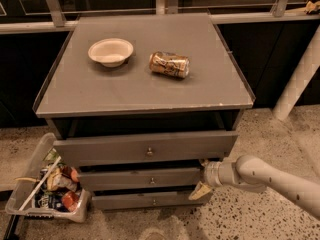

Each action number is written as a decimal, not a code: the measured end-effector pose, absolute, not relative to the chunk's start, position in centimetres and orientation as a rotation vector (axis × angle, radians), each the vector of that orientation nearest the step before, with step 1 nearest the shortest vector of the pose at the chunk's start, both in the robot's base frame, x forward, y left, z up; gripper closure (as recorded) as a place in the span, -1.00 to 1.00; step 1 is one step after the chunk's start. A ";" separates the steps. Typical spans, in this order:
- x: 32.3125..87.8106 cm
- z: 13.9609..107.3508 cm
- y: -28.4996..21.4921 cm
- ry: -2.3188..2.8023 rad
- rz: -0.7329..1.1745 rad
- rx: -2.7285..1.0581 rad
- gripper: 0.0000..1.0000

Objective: Open middle drawer

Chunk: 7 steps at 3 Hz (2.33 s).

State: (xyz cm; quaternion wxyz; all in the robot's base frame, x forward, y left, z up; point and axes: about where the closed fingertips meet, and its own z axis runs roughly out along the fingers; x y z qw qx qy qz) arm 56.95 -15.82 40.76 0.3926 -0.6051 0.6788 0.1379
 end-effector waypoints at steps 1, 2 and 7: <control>57.3 39.5 -15.6 1.743 0.386 -1.546 -1.00; 57.3 39.5 -15.6 1.743 0.386 -1.546 -0.65; 56.2 41.0 -15.9 1.761 0.383 -1.532 1.00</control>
Offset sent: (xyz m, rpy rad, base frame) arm 0.0038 0.0021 -0.0137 0.0014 0.0359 0.0096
